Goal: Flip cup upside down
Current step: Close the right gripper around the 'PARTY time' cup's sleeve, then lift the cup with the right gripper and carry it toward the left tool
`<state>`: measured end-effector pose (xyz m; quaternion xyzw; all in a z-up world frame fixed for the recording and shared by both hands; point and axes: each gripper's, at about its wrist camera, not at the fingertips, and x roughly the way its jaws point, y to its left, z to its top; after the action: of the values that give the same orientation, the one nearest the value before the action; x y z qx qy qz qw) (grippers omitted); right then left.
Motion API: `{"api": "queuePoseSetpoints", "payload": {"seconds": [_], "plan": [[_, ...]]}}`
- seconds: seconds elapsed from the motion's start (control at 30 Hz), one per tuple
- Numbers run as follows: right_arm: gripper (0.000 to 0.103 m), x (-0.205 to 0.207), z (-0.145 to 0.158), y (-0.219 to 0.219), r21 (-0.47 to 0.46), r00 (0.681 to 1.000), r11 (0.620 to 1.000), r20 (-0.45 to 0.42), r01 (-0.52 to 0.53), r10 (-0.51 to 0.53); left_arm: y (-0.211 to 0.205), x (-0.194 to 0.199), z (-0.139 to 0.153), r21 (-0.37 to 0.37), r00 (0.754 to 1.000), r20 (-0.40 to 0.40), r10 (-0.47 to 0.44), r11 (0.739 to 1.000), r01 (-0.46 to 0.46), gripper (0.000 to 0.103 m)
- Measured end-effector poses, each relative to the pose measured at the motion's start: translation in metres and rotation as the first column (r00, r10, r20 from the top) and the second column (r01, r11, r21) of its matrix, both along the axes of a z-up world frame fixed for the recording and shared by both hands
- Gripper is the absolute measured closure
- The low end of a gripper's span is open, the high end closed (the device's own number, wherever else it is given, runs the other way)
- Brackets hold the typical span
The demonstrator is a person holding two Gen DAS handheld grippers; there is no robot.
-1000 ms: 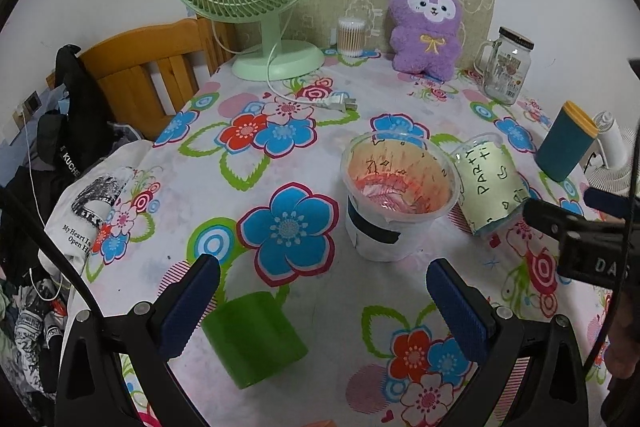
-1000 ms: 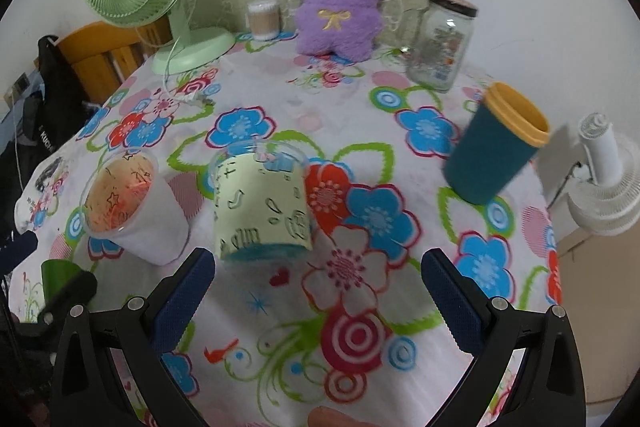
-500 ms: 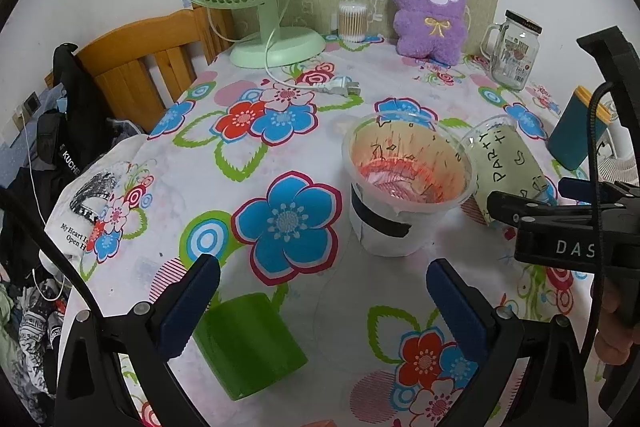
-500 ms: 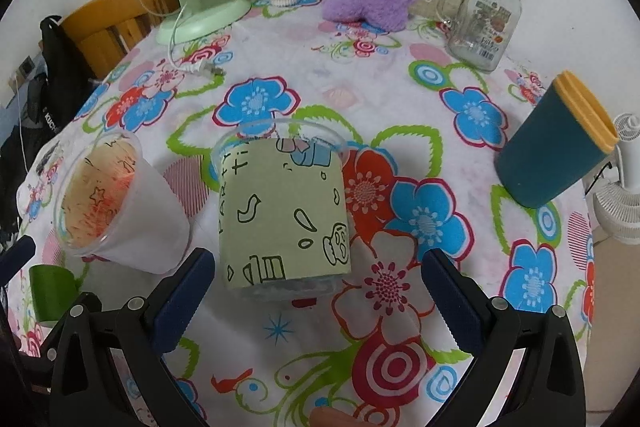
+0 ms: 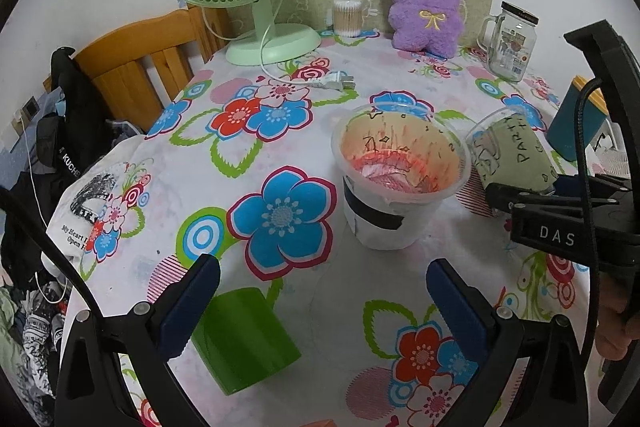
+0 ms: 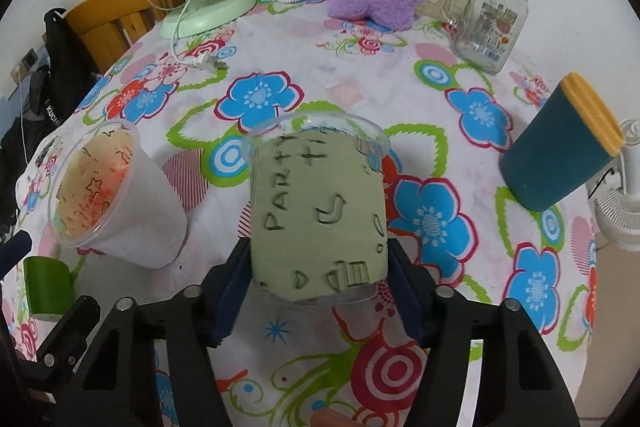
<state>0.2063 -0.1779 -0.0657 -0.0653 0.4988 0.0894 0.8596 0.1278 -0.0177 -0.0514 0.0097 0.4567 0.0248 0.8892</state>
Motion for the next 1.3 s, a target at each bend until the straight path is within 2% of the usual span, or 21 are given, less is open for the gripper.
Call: {"api": "queuePoseSetpoints", "payload": {"seconds": [0.4,0.7,1.07,1.3], "plan": [[0.040,-0.045,0.031,-0.001,-0.007,0.996,1.000,0.081,-0.028,0.028,-0.006,-0.028,0.022,0.030,0.999,0.042,-0.015,0.999,0.014,0.000],[0.040,-0.098,0.043,-0.003,-0.011,0.994,0.999,0.099,-0.047,0.048,-0.009,-0.062,0.031,0.028,0.998,0.057,-0.030,0.999,0.028,0.000],[0.040,-0.171,0.037,-0.011,-0.038,0.994,0.997,0.089,-0.067,0.070,-0.020,-0.114,0.021,0.001,0.997,0.042,-0.063,0.998,0.063,0.000],[0.040,-0.200,0.021,-0.022,-0.077,0.997,0.996,0.051,-0.047,0.051,-0.028,-0.136,0.011,-0.018,0.996,0.027,-0.086,0.996,0.087,0.000]]}}
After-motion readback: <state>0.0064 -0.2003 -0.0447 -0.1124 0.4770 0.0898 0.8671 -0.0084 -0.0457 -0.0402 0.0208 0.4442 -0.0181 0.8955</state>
